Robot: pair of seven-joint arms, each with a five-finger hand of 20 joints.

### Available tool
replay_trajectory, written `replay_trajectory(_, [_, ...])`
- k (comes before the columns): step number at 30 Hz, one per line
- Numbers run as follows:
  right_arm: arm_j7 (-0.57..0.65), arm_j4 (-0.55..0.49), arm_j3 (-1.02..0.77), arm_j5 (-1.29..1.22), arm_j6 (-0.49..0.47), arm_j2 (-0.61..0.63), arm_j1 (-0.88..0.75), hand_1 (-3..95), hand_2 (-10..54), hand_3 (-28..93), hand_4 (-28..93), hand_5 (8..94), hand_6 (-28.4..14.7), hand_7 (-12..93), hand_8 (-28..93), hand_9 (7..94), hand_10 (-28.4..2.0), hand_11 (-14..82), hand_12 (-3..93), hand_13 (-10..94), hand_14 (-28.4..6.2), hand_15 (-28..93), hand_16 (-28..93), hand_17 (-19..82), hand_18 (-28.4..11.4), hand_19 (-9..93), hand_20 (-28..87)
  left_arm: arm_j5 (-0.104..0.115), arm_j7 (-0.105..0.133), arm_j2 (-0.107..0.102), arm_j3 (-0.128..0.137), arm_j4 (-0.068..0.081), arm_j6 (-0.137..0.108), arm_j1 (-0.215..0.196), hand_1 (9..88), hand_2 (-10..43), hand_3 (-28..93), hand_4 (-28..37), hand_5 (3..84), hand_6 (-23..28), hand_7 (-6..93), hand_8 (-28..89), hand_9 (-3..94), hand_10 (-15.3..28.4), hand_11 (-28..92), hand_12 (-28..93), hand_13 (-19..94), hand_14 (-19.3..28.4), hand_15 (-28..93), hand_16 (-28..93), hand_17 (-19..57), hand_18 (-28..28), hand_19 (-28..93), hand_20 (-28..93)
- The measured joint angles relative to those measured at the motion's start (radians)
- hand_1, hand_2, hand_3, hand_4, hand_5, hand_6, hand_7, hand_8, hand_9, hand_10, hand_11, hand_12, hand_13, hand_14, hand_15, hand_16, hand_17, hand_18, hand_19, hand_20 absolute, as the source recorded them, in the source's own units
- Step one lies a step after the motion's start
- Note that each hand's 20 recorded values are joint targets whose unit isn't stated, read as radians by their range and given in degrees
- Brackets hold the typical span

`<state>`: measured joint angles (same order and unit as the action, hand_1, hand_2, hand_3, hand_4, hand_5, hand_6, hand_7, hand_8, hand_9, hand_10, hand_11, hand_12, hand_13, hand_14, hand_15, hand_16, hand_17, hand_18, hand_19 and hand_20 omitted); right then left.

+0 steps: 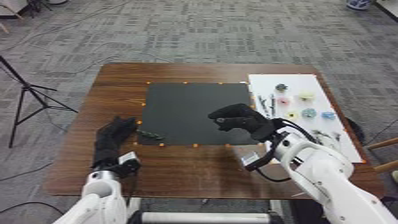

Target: Arrange flowers

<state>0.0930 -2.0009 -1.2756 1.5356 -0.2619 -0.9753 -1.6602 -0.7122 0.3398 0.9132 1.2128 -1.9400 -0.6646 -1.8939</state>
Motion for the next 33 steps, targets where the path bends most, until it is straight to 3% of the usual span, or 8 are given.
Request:
replay_trajectory(12, [-0.013, 0.001, -0.001, 0.000, -0.046, -0.009, 0.015, 23.4, 7.2, 67, -15, 50.7, -4.9, 13, -6, 52.3, -17.0, 7.1, 16.3, 42, -19.3, 25, 26, 19, -18.0, 45, 37, -0.003, -0.008, 0.066, -0.027, 0.035, 0.024, 0.060, 23.0, 6.3, 70, -28.3, 59.0, 2.9, 23.6, -8, 55.6, 15.2, 26, 14, 46, 17.9, 24, -1, 6.8, 14.1, 27, 21])
replay_trajectory(15, [-0.018, 0.001, -0.005, 0.000, -0.070, -0.017, 0.018, 23.5, 7.7, 67, -15, 50.7, -4.8, 13, -5, 52.4, -17.1, 7.1, 16.3, 42, -19.4, 25, 26, 19, -18.0, 46, 37, -0.004, -0.007, 0.082, -0.045, 0.051, 0.023, 0.086, 22.9, 6.2, 70, -28.3, 59.2, 3.0, 23.7, -8, 55.8, 15.2, 26, 14, 46, 17.9, 24, -1, 6.8, 14.1, 27, 21])
replay_trajectory(17, [-0.022, 0.002, -0.007, 0.000, -0.086, -0.023, 0.020, 23.5, 8.1, 66, -15, 50.5, -4.5, 13, -5, 52.5, -16.8, 7.2, 16.3, 43, -19.0, 26, 26, 19, -18.0, 46, 37, -0.004, 0.002, 0.104, -0.063, 0.072, 0.022, 0.104, 22.9, 6.2, 70, -28.3, 59.2, 2.8, 23.9, -8, 55.8, 15.1, 26, 14, 47, 17.8, 24, -1, 6.8, 14.1, 27, 21])
replay_trajectory(21, [-0.028, 0.003, -0.008, 0.001, -0.109, -0.032, 0.025, 23.4, 8.2, 66, -15, 50.4, -4.4, 13, -6, 52.5, -16.9, 7.1, 16.3, 43, -19.2, 25, 26, 19, -18.0, 46, 36, -0.007, 0.004, 0.137, -0.085, 0.085, 0.023, 0.137, 22.9, 6.2, 70, -28.3, 59.1, 2.7, 24.2, -8, 55.8, 15.1, 26, 14, 47, 17.7, 24, -1, 6.8, 14.1, 27, 21])
replay_trajectory(29, [-0.033, 0.012, -0.006, -0.002, -0.119, -0.044, 0.037, 23.2, 9.0, 66, -15, 49.4, -3.5, 15, -6, 53.0, -16.2, 7.3, 16.4, 44, -18.2, 25, 27, 20, -17.6, 46, 36, -0.004, 0.002, 0.162, -0.107, 0.100, 0.023, 0.166, 22.8, 6.1, 70, -28.3, 58.8, 2.3, 25.0, -9, 55.7, 15.2, 26, 14, 47, 17.7, 24, -1, 6.8, 14.0, 26, 21])
replay_trajectory(33, [-0.033, 0.017, -0.005, -0.002, -0.124, -0.049, 0.043, 22.9, 10.2, 64, -15, 47.0, -1.4, 18, -8, 53.2, -13.3, 8.0, 16.6, 46, -16.3, 24, 28, 21, -17.2, 45, 36, 0.002, 0.006, 0.163, -0.120, 0.109, 0.022, 0.181, 22.4, 6.2, 71, -28.3, 58.1, 1.6, 26.4, -10, 55.8, 14.8, 26, 14, 47, 17.2, 23, 0, 6.8, 14.0, 26, 22])
